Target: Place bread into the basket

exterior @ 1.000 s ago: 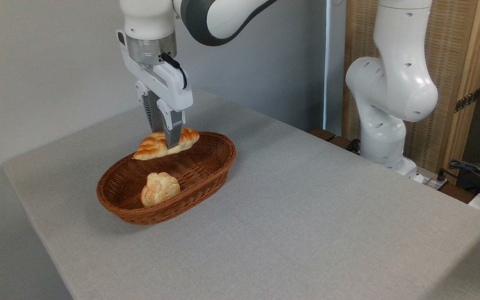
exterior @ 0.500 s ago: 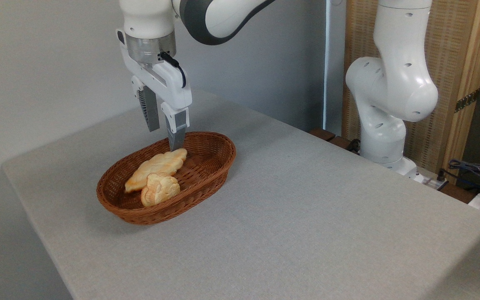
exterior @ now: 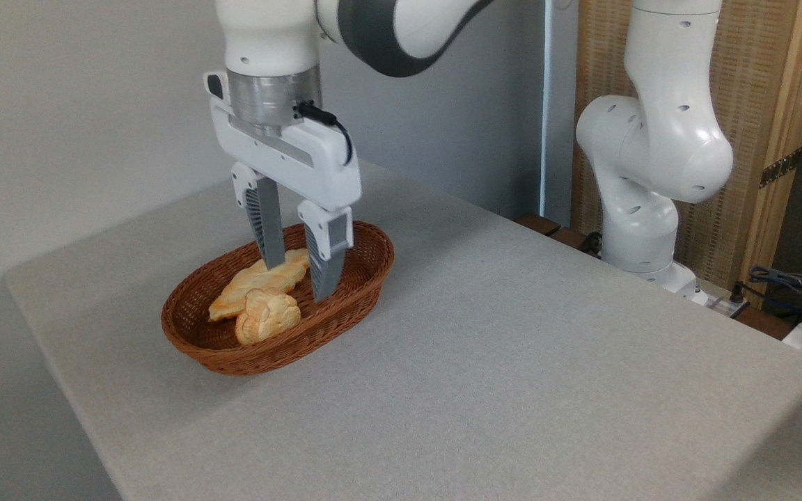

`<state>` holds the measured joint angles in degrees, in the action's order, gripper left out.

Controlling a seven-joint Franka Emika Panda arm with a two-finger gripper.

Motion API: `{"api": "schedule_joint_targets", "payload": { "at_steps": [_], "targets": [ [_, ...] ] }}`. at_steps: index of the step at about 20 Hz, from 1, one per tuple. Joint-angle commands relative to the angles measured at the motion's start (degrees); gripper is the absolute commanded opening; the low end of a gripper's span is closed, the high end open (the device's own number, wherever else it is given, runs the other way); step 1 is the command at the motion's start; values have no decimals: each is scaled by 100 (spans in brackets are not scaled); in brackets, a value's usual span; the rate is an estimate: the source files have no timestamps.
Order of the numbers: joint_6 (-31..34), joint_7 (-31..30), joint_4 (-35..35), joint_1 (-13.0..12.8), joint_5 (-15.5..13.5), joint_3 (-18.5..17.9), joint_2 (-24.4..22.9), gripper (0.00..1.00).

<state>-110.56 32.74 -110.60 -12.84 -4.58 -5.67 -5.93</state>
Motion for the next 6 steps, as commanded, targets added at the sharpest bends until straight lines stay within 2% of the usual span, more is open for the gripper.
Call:
{"api": "schedule_joint_targets", "payload": {
  "at_steps": [1, 4, 6],
  "targets": [
    [8, 609, 12, -43, 72, -486, -136, 100],
    [26, 1057, 3, -35, 150, -724, -102, 100],
    [35, 1103, 12, -35, 221, -760, -84, 100]
  ]
}}
